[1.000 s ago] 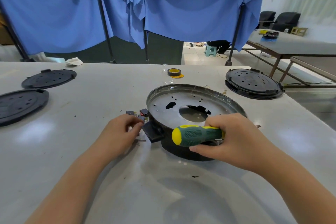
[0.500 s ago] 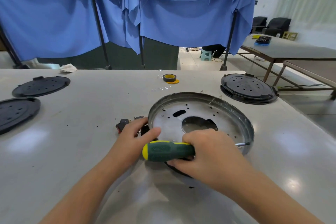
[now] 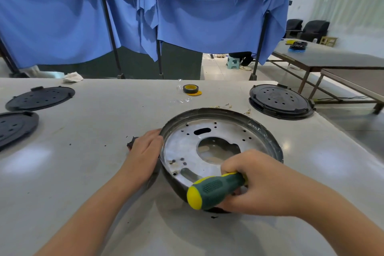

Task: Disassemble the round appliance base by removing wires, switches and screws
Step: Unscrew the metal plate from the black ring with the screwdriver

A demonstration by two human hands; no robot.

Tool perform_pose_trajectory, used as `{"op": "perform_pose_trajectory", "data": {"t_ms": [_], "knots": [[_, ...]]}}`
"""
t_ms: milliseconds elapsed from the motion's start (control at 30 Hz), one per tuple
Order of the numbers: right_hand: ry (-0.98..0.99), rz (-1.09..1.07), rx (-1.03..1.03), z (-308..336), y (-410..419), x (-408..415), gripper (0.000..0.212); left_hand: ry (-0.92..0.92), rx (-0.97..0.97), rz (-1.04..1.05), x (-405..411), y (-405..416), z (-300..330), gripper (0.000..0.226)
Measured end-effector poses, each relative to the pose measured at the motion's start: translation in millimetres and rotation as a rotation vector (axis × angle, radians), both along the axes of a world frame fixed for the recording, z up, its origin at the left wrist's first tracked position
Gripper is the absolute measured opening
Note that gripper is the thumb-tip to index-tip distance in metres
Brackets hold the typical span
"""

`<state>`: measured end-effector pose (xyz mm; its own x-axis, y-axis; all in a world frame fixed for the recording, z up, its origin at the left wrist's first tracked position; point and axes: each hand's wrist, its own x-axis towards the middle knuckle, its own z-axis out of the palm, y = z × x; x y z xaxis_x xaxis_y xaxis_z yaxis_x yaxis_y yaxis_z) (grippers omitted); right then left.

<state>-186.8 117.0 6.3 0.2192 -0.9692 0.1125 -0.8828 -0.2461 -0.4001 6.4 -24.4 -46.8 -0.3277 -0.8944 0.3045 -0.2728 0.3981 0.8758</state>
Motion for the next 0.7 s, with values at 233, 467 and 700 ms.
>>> {"op": "perform_pose_trajectory", "data": {"t_ms": [233,467,700], "knots": [[-0.030,-0.039,-0.014,-8.4,-0.6,22.0,0.045,-0.050,0.017,0.024,1.3,24.3,4.6,0.024],[-0.059,-0.130,-0.052,-11.0,-6.2,36.1,0.051,-0.078,0.128,-0.002,-0.5,32.1,4.1,0.088],[-0.547,-0.059,0.009,13.5,-14.0,16.5,0.035,-0.012,0.151,0.005,2.7,34.3,-2.6,0.078]]}}
